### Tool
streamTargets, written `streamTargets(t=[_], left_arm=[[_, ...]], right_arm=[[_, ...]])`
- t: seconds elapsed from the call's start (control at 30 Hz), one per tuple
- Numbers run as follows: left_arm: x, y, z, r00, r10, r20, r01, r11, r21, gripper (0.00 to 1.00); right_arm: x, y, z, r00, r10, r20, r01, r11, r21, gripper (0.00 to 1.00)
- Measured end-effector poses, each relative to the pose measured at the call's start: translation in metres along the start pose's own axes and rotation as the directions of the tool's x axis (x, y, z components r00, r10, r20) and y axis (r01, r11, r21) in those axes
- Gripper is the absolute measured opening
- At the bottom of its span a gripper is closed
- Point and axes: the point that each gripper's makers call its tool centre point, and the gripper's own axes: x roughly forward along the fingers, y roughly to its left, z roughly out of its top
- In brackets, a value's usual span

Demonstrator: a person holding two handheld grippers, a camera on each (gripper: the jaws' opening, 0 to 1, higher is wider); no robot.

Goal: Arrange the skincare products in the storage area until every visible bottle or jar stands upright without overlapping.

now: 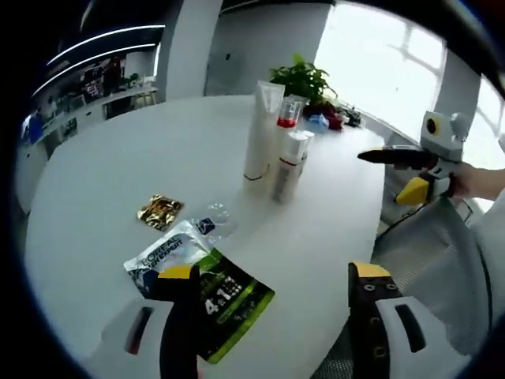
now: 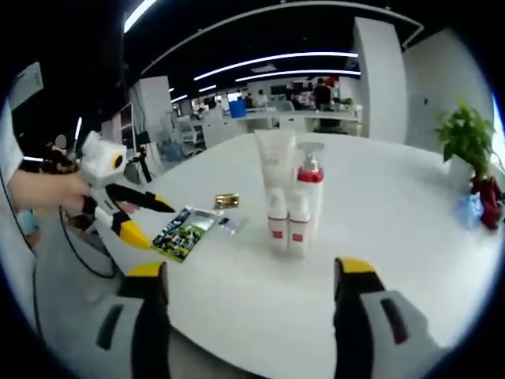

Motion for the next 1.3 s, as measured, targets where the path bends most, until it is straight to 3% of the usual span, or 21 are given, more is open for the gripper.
streamTargets(t=[0.3, 0.87, 1.3], left_arm=[[-0.029, -0.001, -0.022, 0.998, 0.065, 0.008, -0.065, 0.996, -0.055, 0.82], [-0.064, 0.000, -0.032, 0.982, 0.183, 0.051, -0.175, 0.977, -0.123, 0.97], [-0.082, 0.005, -0.038, 0.964, 0.261, 0.059, -0.248, 0.955, -0.160, 0.97]], right_arm=[[-0.006, 0.003, 0.002, 1.000, -0.004, 0.015, 0.004, 1.000, -0.007, 0.89], [-0.014, 0.013, 0.006, 1.000, 0.010, 0.029, -0.010, 1.000, -0.023, 0.92], [-0.017, 0.014, 0.007, 0.999, -0.004, 0.050, 0.004, 1.000, -0.013, 0.92]])
